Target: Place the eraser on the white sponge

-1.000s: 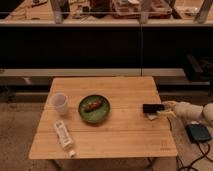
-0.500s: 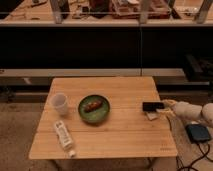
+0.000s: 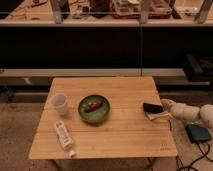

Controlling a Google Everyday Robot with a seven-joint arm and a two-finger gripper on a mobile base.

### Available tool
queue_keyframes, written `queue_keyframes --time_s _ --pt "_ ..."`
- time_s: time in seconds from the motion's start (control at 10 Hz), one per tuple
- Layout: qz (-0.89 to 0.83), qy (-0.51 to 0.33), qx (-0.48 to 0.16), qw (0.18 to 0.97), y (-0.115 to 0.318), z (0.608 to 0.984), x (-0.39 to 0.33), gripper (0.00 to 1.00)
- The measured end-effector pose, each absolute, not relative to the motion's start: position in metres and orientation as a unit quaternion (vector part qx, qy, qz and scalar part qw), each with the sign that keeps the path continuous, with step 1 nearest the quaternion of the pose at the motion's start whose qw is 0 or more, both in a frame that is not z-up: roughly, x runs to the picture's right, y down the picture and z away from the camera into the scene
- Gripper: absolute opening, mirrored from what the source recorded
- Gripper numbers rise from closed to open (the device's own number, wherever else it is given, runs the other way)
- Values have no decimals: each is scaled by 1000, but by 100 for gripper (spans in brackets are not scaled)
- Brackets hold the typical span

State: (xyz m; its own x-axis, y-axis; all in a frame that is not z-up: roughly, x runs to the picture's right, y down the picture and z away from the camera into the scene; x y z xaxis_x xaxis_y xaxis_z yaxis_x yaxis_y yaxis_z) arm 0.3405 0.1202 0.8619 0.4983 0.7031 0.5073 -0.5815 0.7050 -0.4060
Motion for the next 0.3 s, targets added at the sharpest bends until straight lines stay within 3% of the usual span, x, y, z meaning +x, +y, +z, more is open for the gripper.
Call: queue_keyframes --time_s 0.3 --pt "345 -331 -119 870 128 856 326 80"
